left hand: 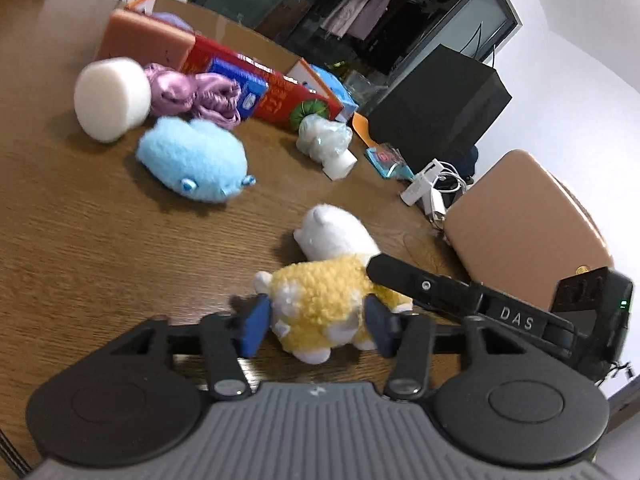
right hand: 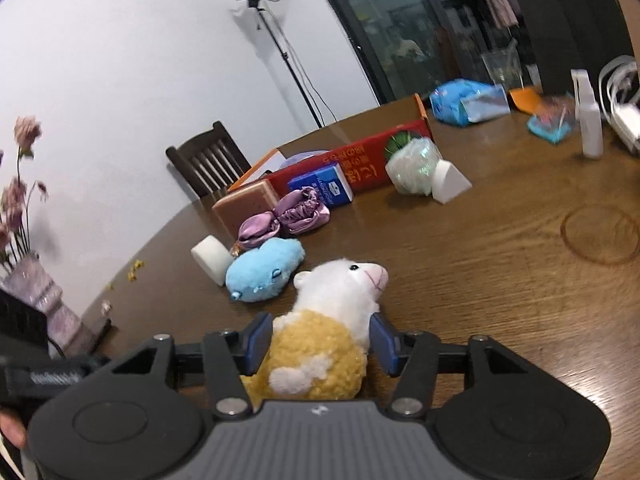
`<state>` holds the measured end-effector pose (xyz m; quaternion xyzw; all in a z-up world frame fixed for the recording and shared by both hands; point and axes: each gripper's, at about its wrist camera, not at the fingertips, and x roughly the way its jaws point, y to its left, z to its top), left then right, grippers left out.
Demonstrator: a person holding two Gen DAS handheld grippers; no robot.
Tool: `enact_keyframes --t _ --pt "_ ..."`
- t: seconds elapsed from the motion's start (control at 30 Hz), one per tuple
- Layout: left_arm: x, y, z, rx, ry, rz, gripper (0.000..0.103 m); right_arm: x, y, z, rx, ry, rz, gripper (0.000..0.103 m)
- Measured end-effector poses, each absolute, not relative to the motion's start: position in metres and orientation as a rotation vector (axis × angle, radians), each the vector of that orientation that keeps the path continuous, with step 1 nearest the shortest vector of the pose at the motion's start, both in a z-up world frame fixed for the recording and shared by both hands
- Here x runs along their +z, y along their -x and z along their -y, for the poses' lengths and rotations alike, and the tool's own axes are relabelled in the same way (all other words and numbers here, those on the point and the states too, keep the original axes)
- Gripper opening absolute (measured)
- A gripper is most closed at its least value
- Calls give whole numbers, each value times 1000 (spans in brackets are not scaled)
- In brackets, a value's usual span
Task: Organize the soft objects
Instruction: 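Close both grippers on the plush sheep's body and lift it, then carry the plush sheep into the box and open both grippers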
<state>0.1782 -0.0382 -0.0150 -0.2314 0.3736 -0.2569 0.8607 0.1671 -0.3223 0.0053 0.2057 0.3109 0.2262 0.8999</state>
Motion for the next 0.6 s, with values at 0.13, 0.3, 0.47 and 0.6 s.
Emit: enact_keyframes --t 0.13,0.3,0.47,0.6 --pt "-12 -185 41 -547 485 -782 48 3 -176 325 491 -466 -656 47" --pt "19 -223 41 -594 495 -699 48 37 -199 327 506 -397 -547 47" --pt "68 -308 51 -580 437 -564 48 91 -278 325 503 -303 -435 47" --pt "78 -397 60 -560 455 -594 48 107 -370 324 458 -300 -445 47"
